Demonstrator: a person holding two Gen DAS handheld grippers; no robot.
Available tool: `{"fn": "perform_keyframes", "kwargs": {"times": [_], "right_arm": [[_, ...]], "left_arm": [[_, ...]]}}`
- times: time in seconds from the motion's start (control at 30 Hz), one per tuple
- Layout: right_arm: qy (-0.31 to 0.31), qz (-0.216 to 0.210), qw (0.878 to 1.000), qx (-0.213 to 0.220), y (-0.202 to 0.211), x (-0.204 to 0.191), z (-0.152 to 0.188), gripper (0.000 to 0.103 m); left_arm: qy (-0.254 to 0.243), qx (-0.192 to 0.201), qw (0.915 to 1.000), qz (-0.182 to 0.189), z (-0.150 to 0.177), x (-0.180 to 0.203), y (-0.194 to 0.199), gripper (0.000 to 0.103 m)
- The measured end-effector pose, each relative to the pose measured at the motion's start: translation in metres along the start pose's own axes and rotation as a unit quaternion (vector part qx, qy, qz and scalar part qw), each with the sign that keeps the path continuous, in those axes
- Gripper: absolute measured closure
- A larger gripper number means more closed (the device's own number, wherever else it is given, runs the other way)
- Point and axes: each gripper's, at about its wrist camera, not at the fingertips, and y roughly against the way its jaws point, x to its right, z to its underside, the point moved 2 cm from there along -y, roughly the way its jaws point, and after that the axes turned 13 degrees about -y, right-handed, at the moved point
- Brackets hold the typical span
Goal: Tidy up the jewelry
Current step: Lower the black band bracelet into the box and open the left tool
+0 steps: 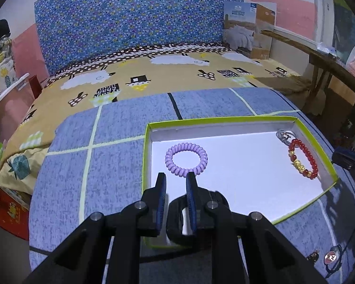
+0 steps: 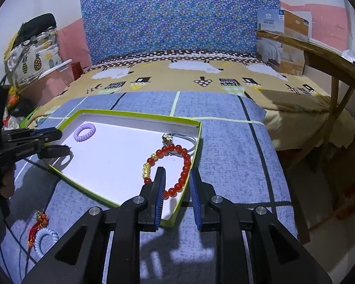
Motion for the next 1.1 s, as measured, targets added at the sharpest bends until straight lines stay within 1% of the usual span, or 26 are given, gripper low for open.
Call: {"fn": "perform_keyframes", "kwargs": {"times": [0.07,0.13,0.2,0.27,0.4,0.47,0.57,0.6,0.67,0.77,0.87,1.1], "right_arm": [[0.0,0.0,1.0,0.0,0.0,-0.001,0.001,0.082],[0.0,-0.001,1.0,0.0,0.0,-0.001,0.001,0.082],[-0.001,-0.002,1.0,0.0,0.001,-0.002,0.002,0.082],[0.001,-0.004,1.0,0.0,0.004,-0.003,0.003,0.082],[0.007,-0.018,1.0,0.005,0.013,-0.012,0.007,0.082],[0.011,-0.027,1.0,0.007,0.017,-0.018,0.01,0.082],[0.017,-0.037,0.999,0.007,0.021,-0.026,0.015,0.082],[0.02,-0.041,0.999,0.008,0.023,-0.029,0.017,0.082],[0.025,-0.046,0.999,0.008,0.028,-0.034,0.023,0.082],[0.031,-0.052,0.998,0.006,0.034,-0.039,0.03,0.082],[0.032,-0.051,0.998,0.006,0.039,-0.041,0.034,0.082],[0.026,-0.045,0.999,0.009,0.047,-0.036,0.036,0.082]], "left_arm": [[-0.006,-0.001,1.0,-0.006,0.0,0.002,-0.005,0.085],[-0.008,-0.001,1.0,-0.002,0.001,0.003,-0.011,0.085],[-0.014,0.003,0.9999,-0.007,0.001,0.004,-0.015,0.085],[-0.012,0.007,0.9999,0.003,0.001,0.001,-0.016,0.085],[0.012,0.038,0.9989,0.024,0.004,-0.012,0.007,0.085],[0.013,0.051,0.9984,0.023,0.009,-0.017,0.022,0.085],[0.014,0.059,0.9977,0.029,0.022,-0.019,0.039,0.085],[0.012,0.062,0.9974,0.034,0.027,-0.018,0.045,0.083],[0.008,0.064,0.9972,0.038,0.038,-0.015,0.053,0.078],[-0.001,0.06,0.9969,0.052,0.047,-0.007,0.057,0.077],[-0.012,0.048,0.9977,0.046,0.047,0.0,0.049,0.077],[0.008,0.036,0.9987,0.034,0.039,-0.005,0.038,0.077]]}}
